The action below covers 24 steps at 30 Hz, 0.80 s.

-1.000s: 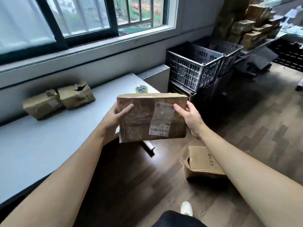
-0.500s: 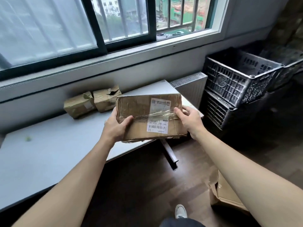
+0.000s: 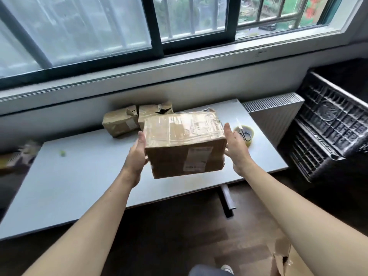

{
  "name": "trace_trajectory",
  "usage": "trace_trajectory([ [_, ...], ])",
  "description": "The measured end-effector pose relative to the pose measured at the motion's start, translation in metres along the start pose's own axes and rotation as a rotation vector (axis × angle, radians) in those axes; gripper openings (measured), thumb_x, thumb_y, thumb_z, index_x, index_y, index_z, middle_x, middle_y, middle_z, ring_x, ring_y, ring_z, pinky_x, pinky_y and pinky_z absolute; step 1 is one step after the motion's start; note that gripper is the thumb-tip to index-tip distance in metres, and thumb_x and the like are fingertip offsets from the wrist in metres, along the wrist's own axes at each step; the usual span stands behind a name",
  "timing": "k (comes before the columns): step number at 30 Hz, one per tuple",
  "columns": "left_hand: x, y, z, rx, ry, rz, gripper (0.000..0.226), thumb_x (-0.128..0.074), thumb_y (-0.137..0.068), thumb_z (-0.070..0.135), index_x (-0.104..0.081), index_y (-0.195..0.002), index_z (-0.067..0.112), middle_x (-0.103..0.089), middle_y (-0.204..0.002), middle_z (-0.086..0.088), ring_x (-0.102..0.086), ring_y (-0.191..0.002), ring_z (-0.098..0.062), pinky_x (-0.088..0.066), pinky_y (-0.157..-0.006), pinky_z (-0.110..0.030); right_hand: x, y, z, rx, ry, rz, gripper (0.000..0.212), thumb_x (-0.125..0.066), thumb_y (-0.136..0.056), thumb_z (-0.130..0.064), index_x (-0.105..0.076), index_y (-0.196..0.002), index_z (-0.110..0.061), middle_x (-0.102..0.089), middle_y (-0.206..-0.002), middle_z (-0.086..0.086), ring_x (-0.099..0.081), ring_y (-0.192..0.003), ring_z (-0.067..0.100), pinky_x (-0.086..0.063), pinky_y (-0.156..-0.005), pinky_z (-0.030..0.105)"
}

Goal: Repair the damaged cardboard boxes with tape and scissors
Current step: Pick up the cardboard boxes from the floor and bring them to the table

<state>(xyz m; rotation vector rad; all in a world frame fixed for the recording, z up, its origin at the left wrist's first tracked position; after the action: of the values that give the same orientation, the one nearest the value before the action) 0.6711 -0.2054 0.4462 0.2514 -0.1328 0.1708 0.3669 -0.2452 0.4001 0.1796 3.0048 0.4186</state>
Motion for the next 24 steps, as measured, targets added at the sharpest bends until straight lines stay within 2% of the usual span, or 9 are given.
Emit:
trace_trajectory([
  [2,0.005,-0.013,-0.007,0.015,-0.006,-0.027,0.055,-0.028,-0.099,0.062,-0.054,-0.136,0.031,-0.069,-0.116,0.013,-0.066,-0.1,0.001,-0.045,-0.082,-0.021,-0.008,-0.007,0.012,-0.03,-0.011,0.0,0.075,-0.067,-0.066,-0.083,-0.053,-0.083,-0.012,-0.065,-0.09,0.015,-0.057,-0.083,0.022,-0.05,-0.083,0.045],
  [4,0.016,-0.027,-0.015,0.014,-0.042,-0.028,0.049,-0.041,-0.097,0.061,-0.059,-0.131,0.03,-0.072,-0.115,0.009,-0.069,-0.104,-0.007,-0.048,-0.087,-0.026,-0.012,-0.013,0.015,-0.035,-0.002,0.053,0.049,-0.076,-0.071,-0.06,-0.046,-0.073,-0.021,-0.05,-0.076,0.003,-0.046,-0.077,0.019,-0.038,-0.073,0.038],
  [7,0.033,-0.051,-0.029,0.008,-0.075,-0.043,0.029,-0.061,-0.098,0.023,-0.06,-0.126,0.023,-0.068,-0.106,-0.003,-0.068,-0.092,-0.023,-0.054,-0.084,-0.031,-0.026,-0.017,0.021,-0.044,0.021,0.089,0.027,-0.071,-0.077,-0.018,-0.048,-0.09,-0.02,-0.048,-0.08,0.0,-0.048,-0.075,0.019,-0.04,-0.068,0.034],
  [11,0.052,-0.077,-0.031,0.002,-0.061,-0.087,0.056,-0.061,-0.09,-0.008,-0.042,-0.133,0.022,-0.054,-0.119,0.005,-0.062,-0.096,-0.009,-0.055,-0.064,-0.027,-0.055,-0.014,0.037,-0.076,0.17,0.073,0.064,-0.06,-0.08,0.004,-0.046,-0.135,-0.025,-0.056,-0.097,0.008,-0.059,-0.08,0.02,-0.049,-0.074,0.035],
  [13,0.06,-0.091,-0.033,0.016,-0.076,-0.118,0.058,-0.059,-0.087,-0.014,-0.038,-0.128,0.02,-0.054,-0.118,0.009,-0.061,-0.097,-0.007,-0.054,-0.059,-0.027,-0.069,-0.016,0.045,-0.103,0.184,0.05,0.073,-0.065,-0.073,-0.003,-0.049,-0.141,-0.024,-0.062,-0.097,0.009,-0.064,-0.08,0.018,-0.053,-0.08,0.035],
  [15,0.064,-0.1,-0.036,0.033,-0.063,-0.151,0.052,-0.065,-0.088,-0.007,-0.038,-0.126,0.017,-0.057,-0.112,0.011,-0.065,-0.089,0.001,-0.053,-0.054,-0.022,-0.081,-0.013,0.048,-0.137,0.094,0.058,0.06,-0.075,-0.081,-0.017,-0.052,-0.136,-0.024,-0.069,-0.098,0.005,-0.069,-0.08,0.014,-0.054,-0.081,0.032],
  [17,0.067,-0.106,-0.037,0.043,-0.053,-0.149,0.048,-0.071,-0.09,0.014,-0.039,-0.125,0.014,-0.058,-0.109,0.012,-0.066,-0.079,0.009,-0.052,-0.056,-0.017,-0.086,-0.008,0.049,-0.153,0.048,0.092,0.038,-0.069,-0.091,-0.043,-0.053,-0.118,-0.022,-0.072,-0.097,-0.001,-0.071,-0.078,0.01,-0.053,-0.074,0.028],
  [22,0.081,-0.118,-0.052,0.14,-0.019,-0.107,0.08,-0.057,-0.071,0.083,-0.042,-0.126,0.026,-0.057,-0.125,0.004,-0.059,-0.113,-0.011,-0.051,-0.093,-0.037,-0.086,-0.013,0.05,-0.186,0.043,0.123,0.071,-0.047,-0.085,-0.076,-0.053,-0.108,-0.009,-0.07,-0.106,0.009,-0.07,-0.099,0.024,-0.057,-0.081,0.035],
  [24,0.075,-0.116,-0.051,0.162,-0.008,-0.155,0.074,-0.042,-0.077,0.087,-0.052,-0.125,0.031,-0.064,-0.119,0.01,-0.06,-0.113,-0.01,-0.049,-0.089,-0.034,-0.084,-0.017,0.047,-0.208,0.056,0.12,0.065,-0.041,-0.088,-0.076,-0.058,-0.097,-0.014,-0.069,-0.095,0.006,-0.069,-0.093,0.022,-0.058,-0.085,0.038],
])
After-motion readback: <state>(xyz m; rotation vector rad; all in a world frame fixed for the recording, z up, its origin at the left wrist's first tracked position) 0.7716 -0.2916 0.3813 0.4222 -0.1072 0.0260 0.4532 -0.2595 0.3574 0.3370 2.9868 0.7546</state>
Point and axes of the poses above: each hand's wrist, its own y-axis away from the middle knuckle, its own x-axis out of the back of the hand, z = x × y, the point moved 10 cm from there along -y, towards the middle knuckle
